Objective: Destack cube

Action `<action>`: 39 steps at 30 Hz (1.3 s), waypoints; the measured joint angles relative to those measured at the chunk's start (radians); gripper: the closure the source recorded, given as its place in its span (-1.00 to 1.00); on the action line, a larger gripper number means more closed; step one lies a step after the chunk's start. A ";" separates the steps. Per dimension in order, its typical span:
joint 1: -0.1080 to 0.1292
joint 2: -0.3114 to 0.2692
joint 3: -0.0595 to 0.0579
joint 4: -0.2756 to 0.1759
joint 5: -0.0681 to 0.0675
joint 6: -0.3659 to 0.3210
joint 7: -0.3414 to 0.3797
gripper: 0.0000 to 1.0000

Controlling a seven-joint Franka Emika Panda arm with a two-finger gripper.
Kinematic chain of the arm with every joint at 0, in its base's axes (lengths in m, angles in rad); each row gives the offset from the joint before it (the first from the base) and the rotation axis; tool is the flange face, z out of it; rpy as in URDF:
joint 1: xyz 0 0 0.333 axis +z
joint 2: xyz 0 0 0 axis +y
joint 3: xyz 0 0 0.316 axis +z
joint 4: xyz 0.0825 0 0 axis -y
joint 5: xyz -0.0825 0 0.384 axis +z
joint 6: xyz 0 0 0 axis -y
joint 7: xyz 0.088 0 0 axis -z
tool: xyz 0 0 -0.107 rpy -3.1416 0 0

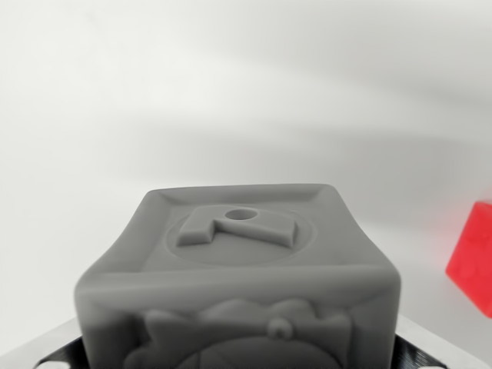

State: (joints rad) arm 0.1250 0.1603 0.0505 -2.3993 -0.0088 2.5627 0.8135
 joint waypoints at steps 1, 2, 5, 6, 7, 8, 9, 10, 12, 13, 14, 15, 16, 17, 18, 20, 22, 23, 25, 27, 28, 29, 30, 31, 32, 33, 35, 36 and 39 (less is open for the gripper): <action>0.002 0.001 0.000 0.001 0.000 -0.001 0.001 1.00; 0.006 0.002 0.001 0.004 -0.001 -0.002 0.003 1.00; 0.016 0.006 0.003 0.011 -0.001 -0.005 0.007 1.00; 0.017 0.007 0.004 0.012 -0.001 -0.005 0.007 1.00; 0.020 0.009 0.004 0.015 -0.002 -0.006 0.008 1.00; 0.023 0.010 0.005 0.017 -0.002 -0.007 0.009 1.00; 0.026 0.012 0.006 0.020 -0.002 -0.008 0.010 1.00; 0.030 0.014 0.006 0.022 -0.002 -0.009 0.011 1.00; 0.036 0.017 0.007 0.027 -0.003 -0.010 0.014 1.00; 0.040 0.018 0.008 0.029 -0.003 -0.011 0.015 1.00; 0.041 0.019 0.008 0.030 -0.003 -0.012 0.016 1.00; 0.044 0.021 0.009 0.033 -0.003 -0.013 0.017 1.00; 0.048 0.022 0.009 0.035 -0.004 -0.013 0.018 1.00; 0.051 0.024 0.010 0.039 -0.004 -0.015 0.019 1.00; 0.054 0.025 0.010 0.042 -0.004 -0.016 0.021 1.00; 0.062 0.028 0.011 0.046 -0.005 -0.017 0.023 1.00; 0.068 0.032 0.012 0.052 -0.005 -0.020 0.025 1.00; 0.070 0.032 0.012 0.053 -0.006 -0.020 0.026 1.00; 0.077 0.036 0.013 0.059 -0.006 -0.023 0.028 1.00; 0.084 0.040 0.013 0.066 -0.007 -0.026 0.030 1.00; 0.086 0.042 0.014 0.068 -0.007 -0.026 0.030 1.00; 0.089 0.044 0.014 0.071 -0.007 -0.027 0.031 1.00; 0.092 0.045 0.014 0.073 -0.008 -0.028 0.032 1.00; 0.095 0.047 0.015 0.076 -0.008 -0.029 0.033 1.00; 0.098 0.049 0.015 0.078 -0.008 -0.030 0.034 1.00; 0.101 0.050 0.016 0.082 -0.009 -0.032 0.035 1.00; 0.107 0.053 0.016 0.087 -0.009 -0.034 0.037 1.00; 0.111 0.055 0.017 0.090 -0.009 -0.036 0.038 1.00; 0.121 0.061 0.018 0.100 -0.010 -0.039 0.041 1.00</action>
State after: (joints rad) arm 0.2457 0.2216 0.0685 -2.2992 -0.0191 2.5234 0.8549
